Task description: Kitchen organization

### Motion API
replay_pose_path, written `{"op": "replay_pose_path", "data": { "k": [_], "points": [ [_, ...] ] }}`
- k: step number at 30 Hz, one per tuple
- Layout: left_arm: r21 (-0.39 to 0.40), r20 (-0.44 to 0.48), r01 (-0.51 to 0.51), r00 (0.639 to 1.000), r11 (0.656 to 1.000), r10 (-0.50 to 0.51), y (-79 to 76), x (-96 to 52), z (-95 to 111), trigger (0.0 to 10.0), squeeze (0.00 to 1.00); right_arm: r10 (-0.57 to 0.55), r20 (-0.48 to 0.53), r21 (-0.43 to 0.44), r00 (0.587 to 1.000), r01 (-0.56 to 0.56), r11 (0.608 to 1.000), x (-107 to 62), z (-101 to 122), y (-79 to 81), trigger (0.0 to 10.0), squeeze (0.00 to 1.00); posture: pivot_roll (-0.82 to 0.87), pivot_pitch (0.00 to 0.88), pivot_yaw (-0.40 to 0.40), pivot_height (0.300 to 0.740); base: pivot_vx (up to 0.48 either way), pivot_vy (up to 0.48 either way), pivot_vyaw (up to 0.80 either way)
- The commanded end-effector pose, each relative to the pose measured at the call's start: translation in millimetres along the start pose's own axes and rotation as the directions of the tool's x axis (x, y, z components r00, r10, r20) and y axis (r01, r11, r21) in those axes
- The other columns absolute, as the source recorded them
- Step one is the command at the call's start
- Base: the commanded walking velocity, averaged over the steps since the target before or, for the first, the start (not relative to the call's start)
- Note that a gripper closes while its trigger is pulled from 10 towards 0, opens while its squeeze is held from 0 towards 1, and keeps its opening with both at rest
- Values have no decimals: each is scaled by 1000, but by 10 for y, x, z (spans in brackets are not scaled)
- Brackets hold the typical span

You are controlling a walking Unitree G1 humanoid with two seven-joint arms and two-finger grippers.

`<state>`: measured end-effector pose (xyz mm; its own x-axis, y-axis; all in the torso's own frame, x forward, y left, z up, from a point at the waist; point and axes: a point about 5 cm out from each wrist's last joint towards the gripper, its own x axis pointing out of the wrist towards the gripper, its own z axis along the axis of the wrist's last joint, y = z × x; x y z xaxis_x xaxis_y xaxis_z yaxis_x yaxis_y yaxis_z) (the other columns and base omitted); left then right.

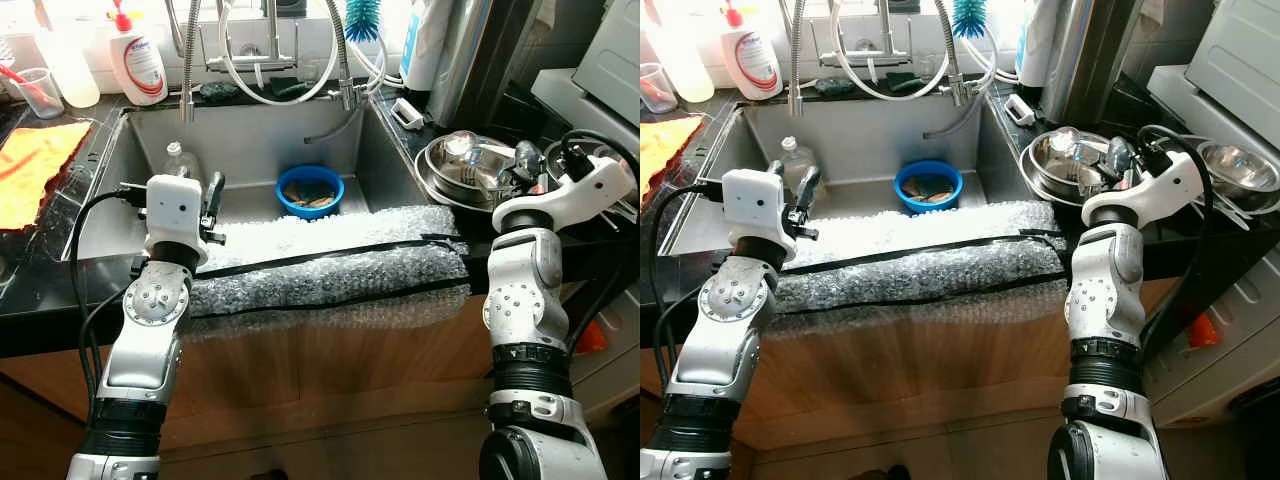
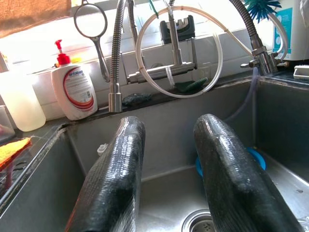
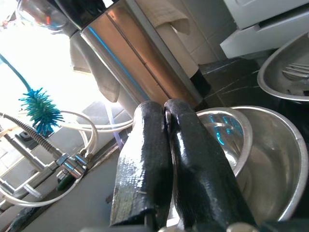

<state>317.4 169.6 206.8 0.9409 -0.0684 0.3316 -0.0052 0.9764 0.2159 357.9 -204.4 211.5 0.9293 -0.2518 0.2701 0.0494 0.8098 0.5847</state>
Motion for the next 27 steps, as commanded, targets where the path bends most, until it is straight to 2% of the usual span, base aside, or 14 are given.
{"op": "replay_pose_path", "data": {
  "k": [1,5,8,13,16,18,19,20,21,22,23,25,26,27],
  "points": [
    [6,26,4,1000,1000,-4,-17,15,73,10000,0,37,41,-19,998,-36,999,31,82,87,10000,0,9,37,-10,740,0,0,0],
    [6,31,-2,1000,1000,1,-8,19,89,10000,0,89,84,-6,992,-89,996,22,139,165,10000,0,8,39,-9,740,0,0,0],
    [-14,35,-18,999,1000,19,12,31,106,10000,0,152,147,-39,977,-148,988,20,251,267,10000,0,5,41,-7,740,0,0,0],
    [-128,47,-74,996,989,80,128,91,175,10000,0,273,184,52,944,-287,957,8,358,482,10000,0,1,43,-7,740,0,0,0],
    [-165,53,-82,994,983,92,164,125,213,10000,0,309,185,103,933,-332,938,-12,347,525,10000,0,4,43,-7,740,0,0,0],
    [-249,53,-90,993,964,106,192,159,254,10000,0,357,177,190,917,-388,902,-55,314,578,10000,0,7,43,-8,740,0,0,0],
    [-292,44,-90,993,952,107,192,167,252,10000,0,374,169,216,912,-405,889,-71,297,595,10000,0,8,43,-9,740,0,0,0],
    [-424,-19,-92,996,901,93,175,174,178,10000,0,406,136,273,904,-428,861,-122,215,621,10000,0,5,44,-7,740,0,0,0],
    [-460,-39,-91,996,883,82,161,169,145,10000,0,421,120,309,899,-437,845,-153,166,634,10000,0,4,44,-7,740,0,0,0],
    [-516,-68,-93,995,851,68,128,152,94,10000,0,448,82,367,890,-445,817,-221,61,648,10000,0,4,47,-7,740,0,0,0],
    [-516,-68,-93,995,851,68,128,152,94,10000,0,448,82,367,890,-445,817,-221,61,648,10000,0,4,47,-7,740,0,0,0],
    [-629,-100,-97,994,771,43,69,129,51,10000,0,489,42,406,871,-462,788,-328,-64,654,10000,0,8,48,-10,740,0,0,0],
    [-629,-100,-97,994,771,43,69,129,51,10000,0,489,42,406,871,-462,788,-328,-64,654,10000,0,8,48,-10,740,0,0,0],
    [-675,-102,-85,995,733,21,42,122,50,10000,0,521,19,458,853,-471,754,-393,-119,662,10000,0,8,49,-11,740,0,0,0]
  ]
}}
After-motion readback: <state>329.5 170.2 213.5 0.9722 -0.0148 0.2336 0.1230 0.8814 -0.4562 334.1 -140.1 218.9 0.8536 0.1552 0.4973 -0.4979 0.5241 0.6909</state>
